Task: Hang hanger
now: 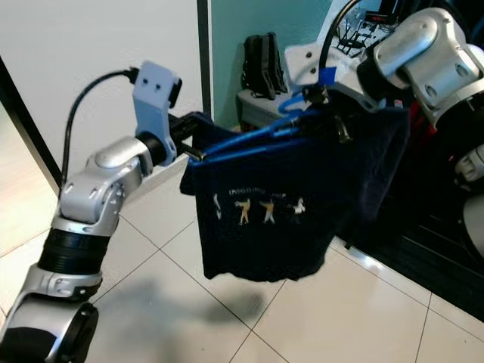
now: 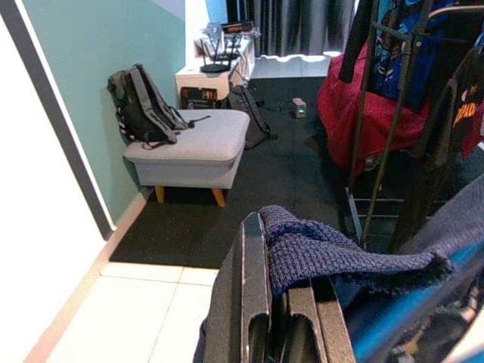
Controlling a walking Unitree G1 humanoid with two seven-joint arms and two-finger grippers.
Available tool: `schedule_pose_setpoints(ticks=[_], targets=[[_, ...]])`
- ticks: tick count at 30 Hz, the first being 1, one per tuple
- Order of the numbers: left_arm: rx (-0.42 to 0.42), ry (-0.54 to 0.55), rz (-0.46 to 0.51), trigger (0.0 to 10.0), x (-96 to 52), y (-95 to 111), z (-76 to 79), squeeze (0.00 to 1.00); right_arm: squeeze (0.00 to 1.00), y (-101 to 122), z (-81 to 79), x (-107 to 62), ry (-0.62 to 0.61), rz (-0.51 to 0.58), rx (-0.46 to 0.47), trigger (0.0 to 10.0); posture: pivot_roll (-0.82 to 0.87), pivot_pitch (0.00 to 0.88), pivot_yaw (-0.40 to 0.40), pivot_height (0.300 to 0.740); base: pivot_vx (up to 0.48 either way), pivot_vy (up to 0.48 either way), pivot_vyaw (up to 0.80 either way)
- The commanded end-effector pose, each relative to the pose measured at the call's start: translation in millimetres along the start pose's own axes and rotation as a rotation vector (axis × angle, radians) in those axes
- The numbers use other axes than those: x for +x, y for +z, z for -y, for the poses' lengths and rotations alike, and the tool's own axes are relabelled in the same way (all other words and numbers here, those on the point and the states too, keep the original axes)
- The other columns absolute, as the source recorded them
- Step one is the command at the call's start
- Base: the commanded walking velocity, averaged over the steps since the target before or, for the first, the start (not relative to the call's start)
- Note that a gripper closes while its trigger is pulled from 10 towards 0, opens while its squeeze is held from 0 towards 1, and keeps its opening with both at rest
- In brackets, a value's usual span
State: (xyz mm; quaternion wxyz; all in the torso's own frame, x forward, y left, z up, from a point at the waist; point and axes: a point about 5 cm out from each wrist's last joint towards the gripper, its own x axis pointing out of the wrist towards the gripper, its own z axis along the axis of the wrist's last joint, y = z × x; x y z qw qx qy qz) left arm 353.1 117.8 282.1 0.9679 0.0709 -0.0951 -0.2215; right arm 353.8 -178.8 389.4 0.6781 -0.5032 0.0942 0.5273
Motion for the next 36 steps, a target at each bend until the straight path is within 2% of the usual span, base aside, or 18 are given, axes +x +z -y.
schedule_pose_setpoints(ticks=[1,5,7,13,18,19,20,21,23,26,32,33,36], targets=[[0.022,0.011,0.001,0.0,-2.3,2.8,-4.2,0.00,0.00,0.6,2.3,-9.0,-0.033,0.071,0.038,10.0,-0.02,0.000,-0.100,0.740,0.000,0.000,0.00],[0.029,0.017,-0.003,0.0,-3.2,2.4,-5.1,0.00,0.00,0.3,3.3,-15.3,-0.052,0.105,0.056,10.0,-0.02,0.000,-0.102,0.740,0.000,0.000,0.00],[0.040,0.026,-0.005,0.0,-3.5,3.0,-6.3,0.00,0.00,-4.0,4.4,-21.2,-0.085,0.078,0.060,10.0,-0.02,0.000,-0.102,0.740,0.000,0.000,0.00],[0.044,0.032,0.000,0.0,-2.2,6.3,-8.2,0.00,0.00,-10.6,1.7,-23.9,-0.076,-0.002,0.040,10.0,-0.02,0.000,-0.102,0.740,0.000,0.000,0.00],[0.055,0.037,-0.004,0.0,-1.7,6.9,-10.9,0.00,0.00,-5.1,4.3,-31.4,-0.087,0.031,0.039,10.0,-0.02,0.000,-0.101,0.740,0.000,0.000,0.00],[0.061,0.048,-0.014,0.0,-2.4,5.1,-14.6,0.00,0.00,-1.7,6.7,-41.4,-0.104,0.065,0.046,10.0,-0.03,0.000,-0.100,0.740,0.000,0.000,0.00],[0.061,0.048,-0.014,0.0,-2.4,5.1,-14.6,0.00,0.00,-1.7,6.7,-41.4,-0.104,0.065,0.046,10.0,-0.03,0.000,-0.100,0.740,0.000,0.000,0.00],[0.069,0.059,-0.024,0.0,-3.6,2.8,-18.1,0.00,0.00,1.1,5.8,-52.0,-0.091,0.104,0.045,10.0,-0.02,0.000,-0.101,0.740,0.000,0.000,0.00],[0.075,0.065,-0.030,0.0,-4.3,1.6,-19.8,0.00,0.00,2.5,4.8,-57.1,-0.077,0.125,0.047,10.0,-0.02,0.000,-0.101,0.740,0.000,0.000,0.00],[0.100,0.087,-0.048,0.0,-6.1,-1.9,-25.4,0.00,0.00,-1.1,1.8,-65.9,-0.045,0.085,0.044,10.0,-0.02,0.000,-0.104,0.740,0.000,0.000,0.00],[0.093,0.086,-0.036,0.0,-6.8,0.7,-24.6,0.00,0.00,-15.7,2.2,-60.8,-0.076,-0.066,0.031,10.0,-0.02,0.000,-0.109,0.740,0.000,0.000,0.00],[0.093,0.086,-0.036,0.0,-6.8,0.7,-24.6,0.00,0.00,-15.7,2.2,-60.8,-0.076,-0.066,0.031,10.0,-0.02,0.000,-0.109,0.740,0.000,0.000,0.00],[0.076,0.081,-0.028,0.0,-6.5,1.6,-23.1,0.00,0.00,-10.9,8.1,-63.9,-0.159,0.026,0.053,10.0,-0.02,0.000,-0.110,0.740,0.000,0.000,0.00]])
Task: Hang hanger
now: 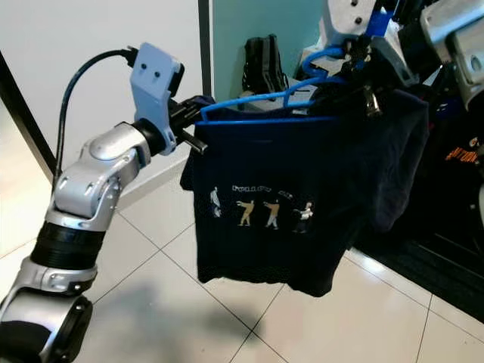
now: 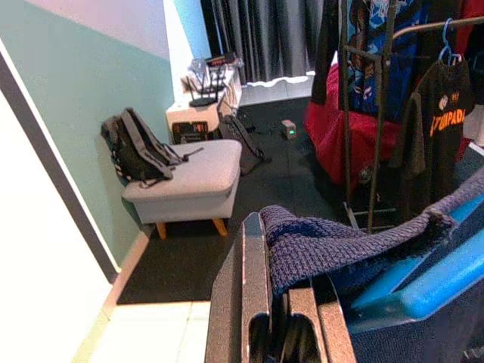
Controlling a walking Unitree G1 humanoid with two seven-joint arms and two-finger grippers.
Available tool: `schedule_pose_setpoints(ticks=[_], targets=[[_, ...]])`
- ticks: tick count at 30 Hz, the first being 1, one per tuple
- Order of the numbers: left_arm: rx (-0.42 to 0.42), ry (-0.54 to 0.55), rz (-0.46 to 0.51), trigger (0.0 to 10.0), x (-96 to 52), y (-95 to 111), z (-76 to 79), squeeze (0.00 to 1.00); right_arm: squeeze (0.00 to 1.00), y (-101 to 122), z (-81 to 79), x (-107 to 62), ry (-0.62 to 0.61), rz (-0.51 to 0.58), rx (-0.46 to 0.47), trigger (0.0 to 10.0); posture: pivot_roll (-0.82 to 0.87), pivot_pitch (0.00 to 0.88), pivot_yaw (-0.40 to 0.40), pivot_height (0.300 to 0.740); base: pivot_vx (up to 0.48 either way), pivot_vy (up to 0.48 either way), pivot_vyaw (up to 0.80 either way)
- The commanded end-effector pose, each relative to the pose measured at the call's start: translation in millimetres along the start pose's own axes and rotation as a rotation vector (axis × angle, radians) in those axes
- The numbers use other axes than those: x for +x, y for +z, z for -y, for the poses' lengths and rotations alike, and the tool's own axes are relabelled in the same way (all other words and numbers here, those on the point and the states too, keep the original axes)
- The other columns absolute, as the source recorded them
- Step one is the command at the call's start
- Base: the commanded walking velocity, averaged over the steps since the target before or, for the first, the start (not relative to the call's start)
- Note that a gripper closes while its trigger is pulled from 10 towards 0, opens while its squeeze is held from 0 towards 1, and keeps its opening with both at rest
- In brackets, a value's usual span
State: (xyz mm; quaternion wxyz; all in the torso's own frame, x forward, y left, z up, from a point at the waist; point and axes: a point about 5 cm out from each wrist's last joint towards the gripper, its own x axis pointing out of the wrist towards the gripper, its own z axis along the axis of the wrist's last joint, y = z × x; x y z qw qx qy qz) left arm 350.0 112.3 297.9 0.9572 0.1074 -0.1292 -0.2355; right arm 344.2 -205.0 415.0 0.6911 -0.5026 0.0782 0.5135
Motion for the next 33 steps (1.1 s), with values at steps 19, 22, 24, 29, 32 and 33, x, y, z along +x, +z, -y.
schedule_pose_setpoints(ticks=[19,22,24,29,32,33], targets=[[-0.077,0.118,0.071,0.0,-4.1,23.7,-37.7,0.00,0.00,-35.6,-6.4,-11.7,-0.222,0.487,0.351,10.0,0.00,0.000,-0.112,0.740,0.000,0.000,0.00],[-0.072,0.102,0.108,0.0,-1.5,36.1,-38.9,0.00,0.00,-49.7,-16.3,-2.3,-0.257,0.675,0.473,10.0,0.01,0.000,-0.104,0.740,0.000,0.000,0.00],[-0.073,0.096,0.118,0.0,-0.5,39.4,-38.7,0.00,0.00,-53.2,-20.0,-0.2,-0.260,0.747,0.509,10.0,0.01,0.000,-0.104,0.740,0.000,0.000,0.00],[-0.086,0.063,0.119,0.0,2.7,39.1,-33.8,0.00,0.00,-59.7,-49.1,16.2,-0.067,0.780,0.533,10.0,0.02,0.000,-0.087,0.740,0.000,0.000,0.00],[-0.086,0.063,0.119,0.0,2.7,39.1,-33.8,0.00,0.00,-59.7,-49.1,16.2,-0.067,0.780,0.533,10.0,0.02,0.000,-0.087,0.740,0.000,0.000,0.00],[-0.077,0.055,0.109,0.0,3.4,37.9,-33.0,0.00,0.00,-67.7,-58.4,27.8,-0.023,0.660,0.540,10.0,0.02,0.000,-0.083,0.740,0.000,0.000,0.00]])
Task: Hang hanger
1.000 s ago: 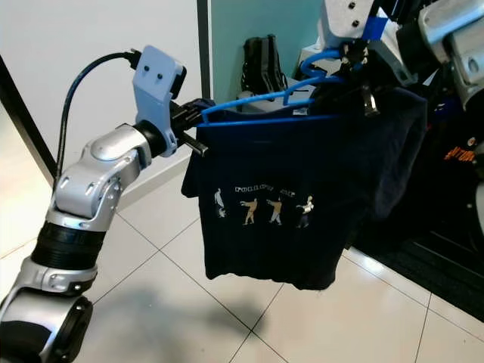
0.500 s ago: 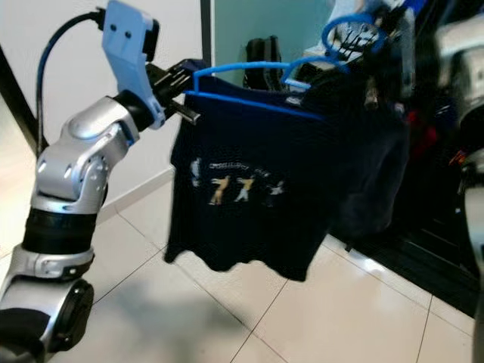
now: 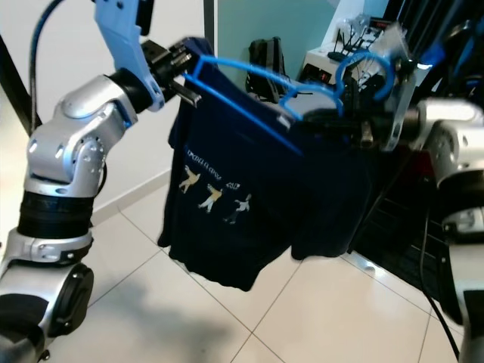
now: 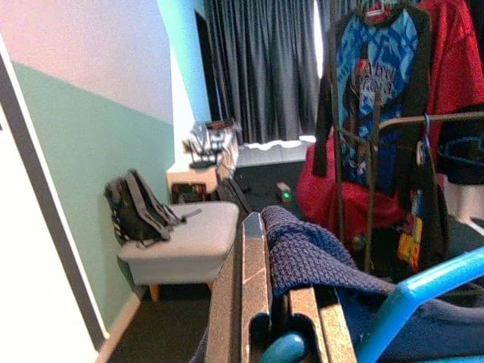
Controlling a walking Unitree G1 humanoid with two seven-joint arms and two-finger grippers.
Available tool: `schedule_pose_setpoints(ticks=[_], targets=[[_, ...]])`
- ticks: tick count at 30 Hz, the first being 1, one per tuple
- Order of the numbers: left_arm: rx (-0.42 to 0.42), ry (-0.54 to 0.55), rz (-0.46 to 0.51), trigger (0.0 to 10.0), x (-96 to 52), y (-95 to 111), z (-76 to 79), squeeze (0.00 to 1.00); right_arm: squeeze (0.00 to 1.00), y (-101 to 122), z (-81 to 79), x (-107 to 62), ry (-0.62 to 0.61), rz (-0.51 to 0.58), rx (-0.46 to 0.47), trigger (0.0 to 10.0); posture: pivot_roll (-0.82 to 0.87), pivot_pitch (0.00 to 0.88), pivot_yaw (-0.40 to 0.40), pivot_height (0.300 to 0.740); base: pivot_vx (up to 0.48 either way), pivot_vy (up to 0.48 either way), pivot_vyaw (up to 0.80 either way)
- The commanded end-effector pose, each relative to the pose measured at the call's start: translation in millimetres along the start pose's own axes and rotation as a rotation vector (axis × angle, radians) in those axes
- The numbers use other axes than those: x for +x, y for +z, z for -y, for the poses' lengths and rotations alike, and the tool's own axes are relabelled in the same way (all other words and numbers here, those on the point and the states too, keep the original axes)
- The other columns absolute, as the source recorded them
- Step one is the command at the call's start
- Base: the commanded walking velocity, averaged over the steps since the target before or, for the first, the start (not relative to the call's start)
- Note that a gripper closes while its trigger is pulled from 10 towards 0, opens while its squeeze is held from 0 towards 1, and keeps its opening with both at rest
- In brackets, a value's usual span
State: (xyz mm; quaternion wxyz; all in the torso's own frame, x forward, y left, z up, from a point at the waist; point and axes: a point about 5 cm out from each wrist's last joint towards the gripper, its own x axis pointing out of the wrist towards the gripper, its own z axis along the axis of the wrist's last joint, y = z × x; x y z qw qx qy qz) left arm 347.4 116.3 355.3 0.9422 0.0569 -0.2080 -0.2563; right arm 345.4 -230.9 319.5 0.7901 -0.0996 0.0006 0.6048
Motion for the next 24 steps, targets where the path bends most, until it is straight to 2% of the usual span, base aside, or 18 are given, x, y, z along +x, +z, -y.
schedule_pose_setpoints(ticks=[1,2,3,5,6,7,8,9,10,12,13,14,16,21,24], targets=[[0.007,0.059,-0.087,0.0,-6.6,-16.0,-14.3,0.00,0.00,-9.2,-2.0,-13.2,-0.035,-0.171,-0.067,10.0,0.01,0.000,-0.080,0.740,0.000,0.000,0.00],[0.007,0.059,-0.087,0.0,-6.6,-16.0,-14.3,0.00,0.00,-9.2,-2.0,-13.2,-0.035,-0.171,-0.067,10.0,0.01,0.000,-0.080,0.740,0.000,0.000,0.00],[0.025,0.038,-0.104,0.0,-6.3,-18.4,-10.9,0.00,0.00,-19.3,-1.3,-14.0,-0.049,-0.310,-0.093,10.0,0.01,0.000,-0.081,0.740,0.000,0.000,0.00],[0.025,0.038,-0.104,0.0,-6.3,-18.4,-10.9,0.00,0.00,-19.3,-1.3,-14.0,-0.049,-0.310,-0.093,10.0,0.01,0.000,-0.081,0.740,0.000,0.000,0.00],[0.035,0.024,-0.115,0.0,-6.1,-19.9,-8.7,0.00,0.00,-24.0,-1.2,-14.7,-0.058,-0.384,-0.112,10.0,0.01,0.000,-0.079,0.740,0.000,0.000,0.00],[0.035,0.024,-0.115,0.0,-6.1,-19.9,-8.7,0.00,0.00,-24.0,-1.2,-14.7,-0.058,-0.384,-0.112,10.0,0.01,0.000,-0.079,0.740,0.000,0.000,0.00],[0.053,-0.008,-0.137,0.0,-5.6,-25.0,-1.4,0.00,0.00,-24.2,-0.5,-13.2,-0.067,-0.452,-0.140,10.0,0.01,0.000,-0.076,0.740,0.000,0.000,0.00],[0.053,-0.008,-0.137,0.0,-5.6,-25.0,-1.4,0.00,0.00,-24.2,-0.5,-13.2,-0.067,-0.452,-0.140,10.0,0.01,0.000,-0.076,0.740,0.000,0.000,0.00],[0.071,-0.044,-0.160,0.0,-5.0,-30.4,6.8,0.00,0.00,-23.8,-1.7,-9.4,-0.060,-0.508,-0.168,10.0,0.01,0.000,-0.072,0.740,0.000,0.000,0.00],[0.071,-0.044,-0.160,0.0,-5.0,-30.4,6.8,0.00,0.00,-23.8,-1.7,-9.4,-0.060,-0.508,-0.168,10.0,0.01,0.000,-0.072,0.740,0.000,0.000,0.00],[0.078,-0.078,-0.176,0.0,-4.3,-34.5,15.1,0.00,0.00,-25.7,-3.9,-5.2,-0.040,-0.574,-0.196,10.0,0.00,0.000,-0.070,0.740,0.000,0.000,0.00],[0.078,-0.078,-0.176,0.0,-4.3,-34.5,15.1,0.00,0.00,-25.7,-3.9,-5.2,-0.040,-0.574,-0.196,10.0,0.00,0.000,-0.070,0.740,0.000,0.000,0.00],[0.076,-0.130,-0.184,0.0,-2.7,-38.1,27.9,0.00,0.00,-33.9,-12.5,-0.5,0.001,-0.689,-0.232,10.0,0.00,0.000,-0.069,0.740,0.000,0.000,0.00],[0.064,-0.173,-0.180,0.0,-1.1,-38.7,38.3,0.00,0.00,-40.5,-18.3,4.2,0.041,-0.740,-0.236,10.0,0.00,0.000,-0.070,0.740,0.000,0.000,0.00],[0.061,-0.193,-0.177,0.0,0.4,-39.1,43.6,0.00,0.00,-35.6,-23.5,14.3,0.084,-0.650,-0.227,10.0,0.00,0.000,-0.073,0.740,0.000,0.000,0.00]])
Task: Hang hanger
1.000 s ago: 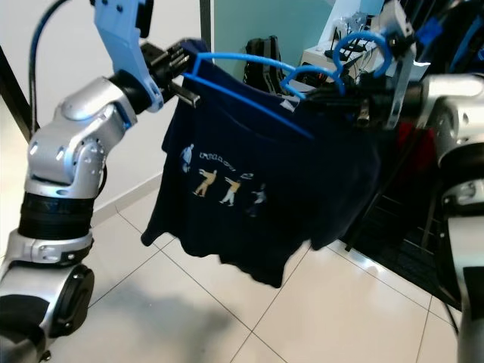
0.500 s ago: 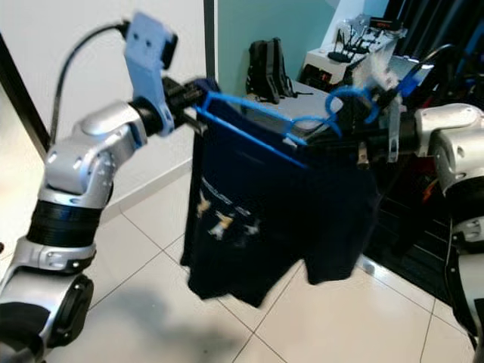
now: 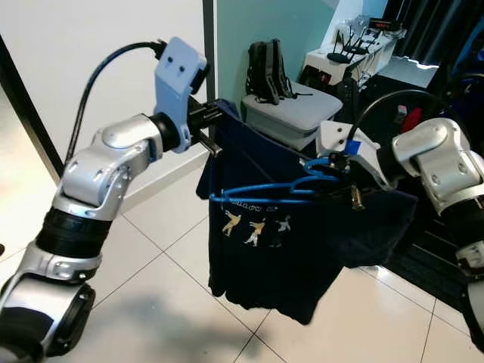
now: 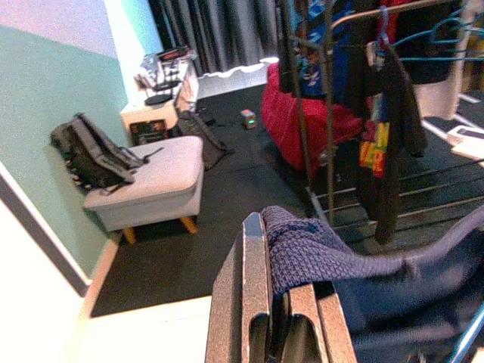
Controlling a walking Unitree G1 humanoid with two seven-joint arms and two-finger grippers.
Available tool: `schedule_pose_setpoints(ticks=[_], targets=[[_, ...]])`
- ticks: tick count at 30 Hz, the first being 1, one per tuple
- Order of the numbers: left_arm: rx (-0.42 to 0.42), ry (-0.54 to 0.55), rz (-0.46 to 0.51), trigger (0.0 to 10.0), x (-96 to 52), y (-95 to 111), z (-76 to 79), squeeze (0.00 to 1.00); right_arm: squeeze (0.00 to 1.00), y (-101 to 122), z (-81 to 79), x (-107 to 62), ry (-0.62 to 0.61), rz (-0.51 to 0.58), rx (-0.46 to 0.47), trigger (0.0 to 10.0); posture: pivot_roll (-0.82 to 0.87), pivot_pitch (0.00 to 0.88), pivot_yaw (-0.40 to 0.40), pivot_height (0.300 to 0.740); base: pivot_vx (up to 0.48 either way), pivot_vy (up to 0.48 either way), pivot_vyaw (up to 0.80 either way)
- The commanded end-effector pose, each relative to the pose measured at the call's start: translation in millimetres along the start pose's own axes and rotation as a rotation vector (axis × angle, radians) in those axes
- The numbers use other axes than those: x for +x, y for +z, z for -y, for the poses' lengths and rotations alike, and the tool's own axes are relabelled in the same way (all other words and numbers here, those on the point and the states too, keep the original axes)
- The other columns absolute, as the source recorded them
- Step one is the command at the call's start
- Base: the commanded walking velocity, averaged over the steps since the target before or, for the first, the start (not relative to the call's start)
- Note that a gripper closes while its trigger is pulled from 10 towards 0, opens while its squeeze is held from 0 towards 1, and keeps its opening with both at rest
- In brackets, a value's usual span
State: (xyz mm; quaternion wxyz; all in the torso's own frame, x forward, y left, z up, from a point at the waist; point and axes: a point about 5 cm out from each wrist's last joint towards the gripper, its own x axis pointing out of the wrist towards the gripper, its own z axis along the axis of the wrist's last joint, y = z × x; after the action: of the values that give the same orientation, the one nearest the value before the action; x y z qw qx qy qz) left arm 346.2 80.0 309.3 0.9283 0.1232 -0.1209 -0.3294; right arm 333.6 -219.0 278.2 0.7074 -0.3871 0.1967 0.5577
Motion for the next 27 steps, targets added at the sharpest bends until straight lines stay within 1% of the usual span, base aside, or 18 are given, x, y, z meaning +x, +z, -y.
schedule_pose_setpoints(ticks=[1,3,6,7,9,10,11,13,14,15,16,18,19,20,21,24,25,27], targets=[[0.010,-0.009,0.007,0.0,-0.4,2.1,1.9,0.00,0.00,2.5,-2.2,-0.2,0.017,0.035,0.004,10.0,0.00,0.000,-0.073,0.740,0.000,0.000,0.00],[0.019,0.011,0.003,0.0,-1.7,2.1,-3.3,0.00,0.00,8.6,-1.0,-7.1,0.014,0.120,0.015,10.0,0.00,0.000,-0.073,0.740,0.000,0.000,0.00],[0.019,0.011,0.003,0.0,-1.7,2.1,-3.3,0.00,0.00,8.6,-1.0,-7.1,0.014,0.120,0.015,10.0,0.00,0.000,-0.073,0.740,0.000,0.000,0.00],[0.030,0.038,-0.006,0.0,-4.7,1.1,-10.8,0.00,0.00,10.6,-1.0,-16.4,0.011,0.186,0.034,10.0,0.00,0.000,-0.075,0.740,0.000,0.000,0.00],[0.039,0.062,-0.016,0.0,-7.9,0.3,-17.7,0.00,0.00,11.0,-1.2,-25.9,0.006,0.236,0.051,10.0,0.01,0.000,-0.076,0.740,0.000,0.000,0.00],[0.039,0.062,-0.016,0.0,-7.9,0.3,-17.7,0.00,0.00,11.0,-1.2,-25.9,0.006,0.236,0.051,10.0,0.01,0.000,-0.076,0.740,0.000,0.000,0.00],[0.052,0.092,-0.024,0.0,-12.5,0.4,-26.8,0.00,0.00,5.9,-3.9,-39.0,-0.003,0.258,0.080,10.0,0.01,0.000,-0.080,0.740,0.000,0.000,0.00],[0.052,0.092,-0.024,0.0,-12.5,0.4,-26.8,0.00,0.00,5.9,-3.9,-39.0,-0.003,0.258,0.080,10.0,0.01,0.000,-0.080,0.740,0.000,0.000,0.00],[0.064,0.123,-0.028,0.0,-16.9,1.5,-35.2,0.00,0.00,-3.2,-5.6,-51.0,-0.035,0.247,0.119,10.0,0.01,0.000,-0.083,0.740,0.000,0.000,0.00],[0.064,0.123,-0.028,0.0,-16.9,1.5,-35.2,0.00,0.00,-3.2,-5.6,-51.0,-0.035,0.247,0.119,10.0,0.01,0.000,-0.083,0.740,0.000,0.000,0.00],[0.072,0.145,-0.029,0.0,-20.4,3.2,-41.2,0.00,0.00,-13.8,-6.2,-60.8,-0.090,0.214,0.159,10.0,0.01,0.000,-0.084,0.740,0.000,0.000,0.00],[0.072,0.145,-0.029,0.0,-20.4,3.2,-41.2,0.00,0.00,-13.8,-6.2,-60.8,-0.090,0.214,0.159,10.0,0.01,0.000,-0.084,0.740,0.000,0.000,0.00],[0.077,0.165,-0.028,0.0,-23.1,4.8,-46.4,0.00,0.00,-23.4,-6.7,-69.1,-0.144,0.188,0.197,10.0,0.01,0.000,-0.087,0.740,0.000,0.000,0.00],[0.077,0.165,-0.028,0.0,-23.1,4.8,-46.4,0.00,0.00,-23.4,-6.7,-69.1,-0.144,0.188,0.197,10.0,0.01,0.000,-0.087,0.740,0.000,0.000,0.00],[0.080,0.177,-0.028,0.0,-24.8,5.6,-49.5,0.00,0.00,-29.8,-6.5,-74.7,-0.195,0.172,0.222,10.0,0.01,0.000,-0.086,0.740,0.000,0.000,0.00],[0.081,0.183,-0.027,0.0,-25.7,5.8,-51.1,0.00,0.00,-30.8,-7.6,-80.9,-0.224,0.200,0.233,10.0,0.01,0.000,-0.083,0.740,0.000,0.000,0.00],[0.082,0.185,-0.028,0.0,-25.6,5.7,-51.3,0.00,0.00,-28.1,-7.9,-86.7,-0.243,0.249,0.235,10.0,0.01,0.000,-0.082,0.740,0.000,0.000,0.00],[0.082,0.185,-0.028,0.0,-25.6,5.7,-51.3,0.00,0.00,-28.1,-7.9,-86.7,-0.243,0.249,0.235,10.0,0.01,0.000,-0.082,0.740,0.000,0.000,0.00]])
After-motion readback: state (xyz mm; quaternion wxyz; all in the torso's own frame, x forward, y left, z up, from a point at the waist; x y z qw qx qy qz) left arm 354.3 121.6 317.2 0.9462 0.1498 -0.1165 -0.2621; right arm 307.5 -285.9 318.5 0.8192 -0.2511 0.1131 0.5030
